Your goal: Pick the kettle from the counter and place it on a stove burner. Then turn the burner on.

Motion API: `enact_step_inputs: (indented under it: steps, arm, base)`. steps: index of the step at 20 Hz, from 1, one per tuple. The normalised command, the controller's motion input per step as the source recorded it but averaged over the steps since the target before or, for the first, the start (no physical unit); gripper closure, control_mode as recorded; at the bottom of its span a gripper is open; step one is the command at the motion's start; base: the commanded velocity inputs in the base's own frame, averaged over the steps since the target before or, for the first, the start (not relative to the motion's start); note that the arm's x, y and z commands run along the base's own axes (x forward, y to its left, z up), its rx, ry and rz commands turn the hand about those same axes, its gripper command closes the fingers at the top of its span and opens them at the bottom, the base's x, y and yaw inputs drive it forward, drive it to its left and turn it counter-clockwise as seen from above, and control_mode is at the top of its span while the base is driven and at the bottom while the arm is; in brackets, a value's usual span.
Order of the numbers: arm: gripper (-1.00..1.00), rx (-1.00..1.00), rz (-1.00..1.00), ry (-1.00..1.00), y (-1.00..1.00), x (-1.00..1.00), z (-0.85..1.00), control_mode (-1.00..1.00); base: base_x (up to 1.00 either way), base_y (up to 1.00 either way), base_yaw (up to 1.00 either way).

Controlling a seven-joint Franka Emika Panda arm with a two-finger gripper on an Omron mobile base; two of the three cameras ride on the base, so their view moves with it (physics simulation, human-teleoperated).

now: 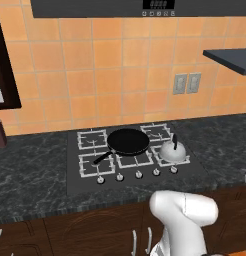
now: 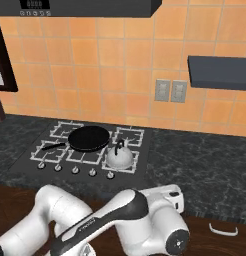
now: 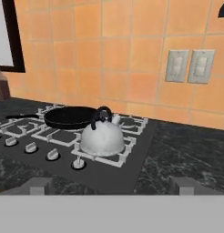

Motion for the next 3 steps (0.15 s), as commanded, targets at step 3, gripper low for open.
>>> enact_step_inputs:
  steps: [3]
  arm:
    - [-1.0, -0.04, 0.0, -0.22, 0.09, -0.3, 0.0, -1.0]
  base:
    - [0.0, 0.0, 0.0]
